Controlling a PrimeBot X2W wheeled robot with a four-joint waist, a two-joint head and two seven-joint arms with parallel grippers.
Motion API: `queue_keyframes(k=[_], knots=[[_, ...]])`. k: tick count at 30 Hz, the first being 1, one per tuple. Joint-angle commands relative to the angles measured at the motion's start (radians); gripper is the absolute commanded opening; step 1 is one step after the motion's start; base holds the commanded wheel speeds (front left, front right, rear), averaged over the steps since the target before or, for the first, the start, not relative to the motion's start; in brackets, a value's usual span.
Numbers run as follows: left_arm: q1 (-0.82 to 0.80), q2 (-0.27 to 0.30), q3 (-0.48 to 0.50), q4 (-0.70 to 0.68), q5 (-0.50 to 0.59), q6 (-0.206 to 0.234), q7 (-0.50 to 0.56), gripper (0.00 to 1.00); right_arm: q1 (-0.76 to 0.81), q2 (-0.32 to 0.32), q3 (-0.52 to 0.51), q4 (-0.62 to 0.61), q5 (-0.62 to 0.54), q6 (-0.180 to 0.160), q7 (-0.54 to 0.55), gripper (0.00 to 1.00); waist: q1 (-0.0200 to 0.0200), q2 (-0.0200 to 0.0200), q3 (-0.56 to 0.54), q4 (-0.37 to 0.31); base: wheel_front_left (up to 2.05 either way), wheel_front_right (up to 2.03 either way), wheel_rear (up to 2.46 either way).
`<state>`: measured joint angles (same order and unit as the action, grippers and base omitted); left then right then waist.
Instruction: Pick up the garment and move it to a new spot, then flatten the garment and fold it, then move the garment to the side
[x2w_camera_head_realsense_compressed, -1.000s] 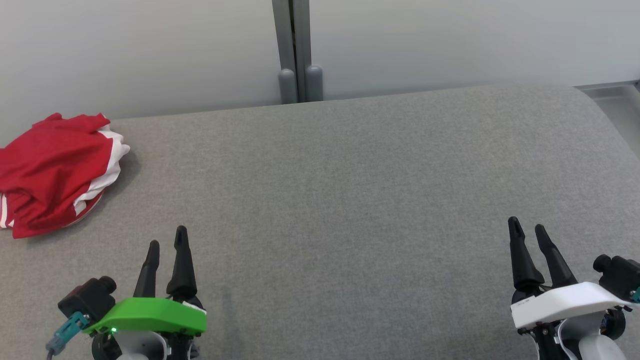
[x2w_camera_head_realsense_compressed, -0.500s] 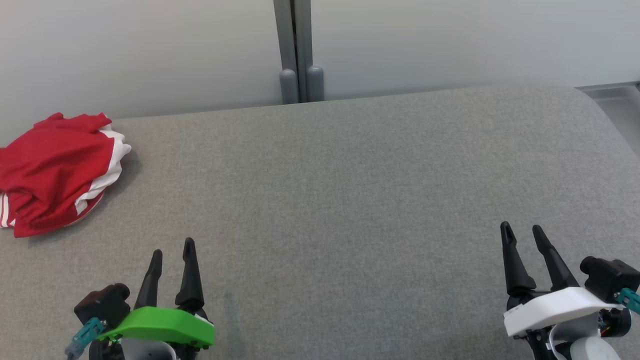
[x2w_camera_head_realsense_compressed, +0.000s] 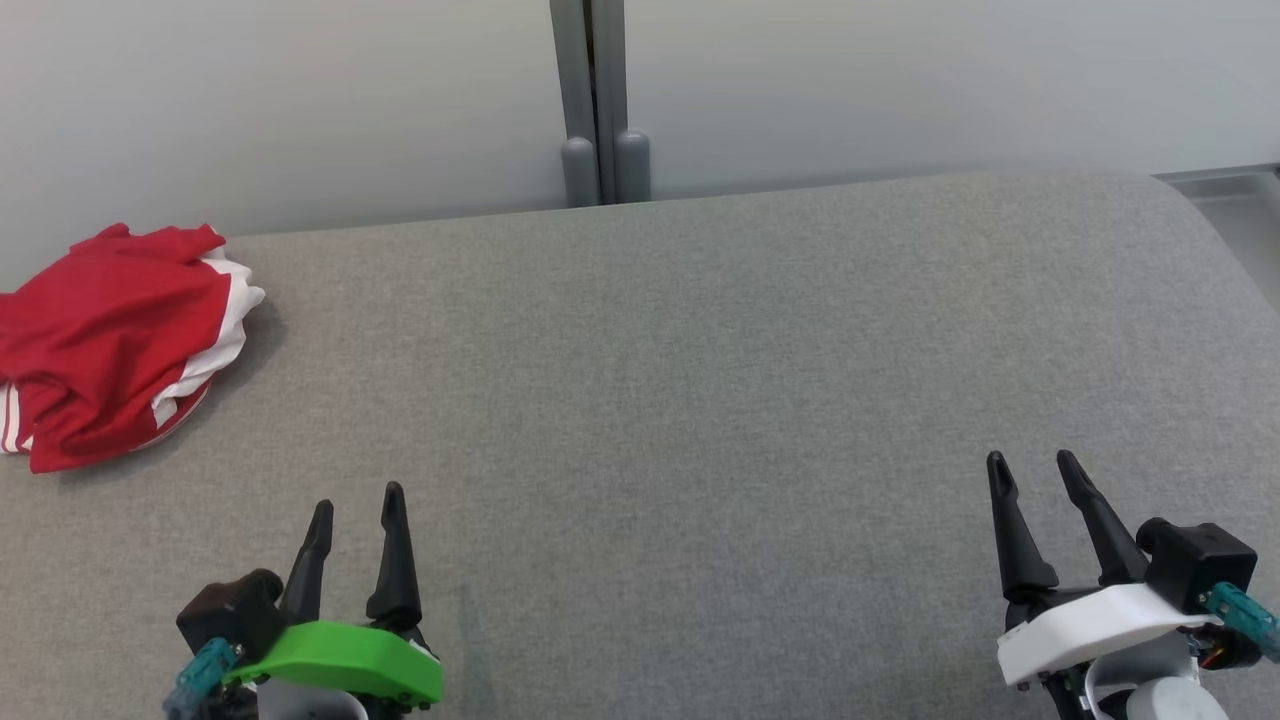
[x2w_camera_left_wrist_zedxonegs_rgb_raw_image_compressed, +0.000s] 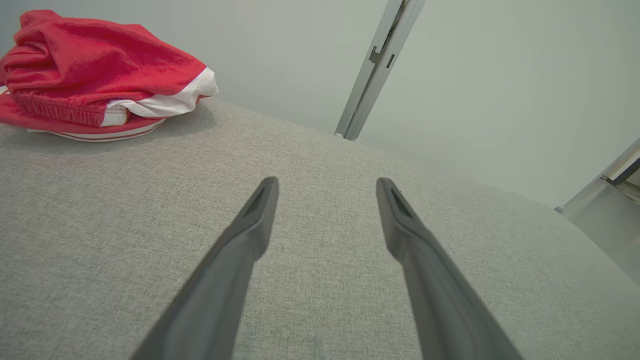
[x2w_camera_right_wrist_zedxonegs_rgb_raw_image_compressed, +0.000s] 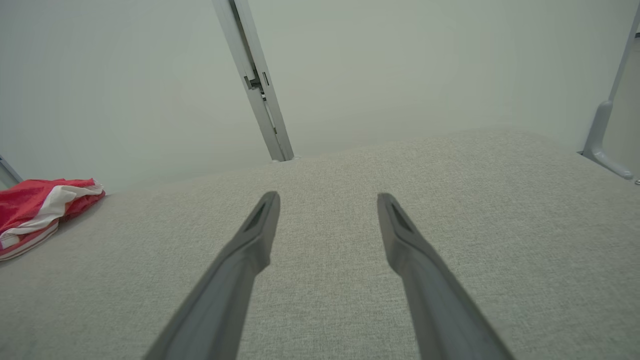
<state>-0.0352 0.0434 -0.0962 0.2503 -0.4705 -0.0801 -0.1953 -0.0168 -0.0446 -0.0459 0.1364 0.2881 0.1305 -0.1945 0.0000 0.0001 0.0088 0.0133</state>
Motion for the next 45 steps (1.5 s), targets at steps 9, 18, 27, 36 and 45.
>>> queue_keyframes(k=[9,18,27,36,45], knots=[[0.003,0.009,-0.011,0.017,0.076,0.002,-0.026,1.00,0.007,-0.006,0.004,-0.001,-0.091,0.000,-0.027,1.00,0.0000,-0.0001,0.002,0.003,0.00,0.00,0.00],[0.003,0.009,-0.018,0.027,0.130,0.003,-0.043,1.00,0.011,-0.007,0.009,-0.003,-0.153,0.000,-0.045,1.00,0.0000,-0.0001,0.004,0.005,0.00,0.00,0.00],[0.005,0.010,-0.027,0.036,0.180,0.004,-0.060,1.00,0.013,-0.008,0.013,-0.007,-0.216,0.000,-0.061,1.00,0.0000,-0.0001,0.008,0.005,0.00,0.00,0.00],[0.004,0.010,-0.033,0.044,0.215,0.003,-0.070,1.00,0.016,-0.008,0.015,-0.009,-0.257,0.000,-0.072,1.00,0.0000,-0.0001,0.011,0.008,0.00,0.00,0.00],[0.003,0.010,-0.031,0.045,0.210,0.005,-0.070,1.00,0.014,-0.008,0.012,-0.004,-0.248,0.000,-0.072,1.00,0.0000,-0.0001,0.011,0.009,0.00,0.00,0.00]])
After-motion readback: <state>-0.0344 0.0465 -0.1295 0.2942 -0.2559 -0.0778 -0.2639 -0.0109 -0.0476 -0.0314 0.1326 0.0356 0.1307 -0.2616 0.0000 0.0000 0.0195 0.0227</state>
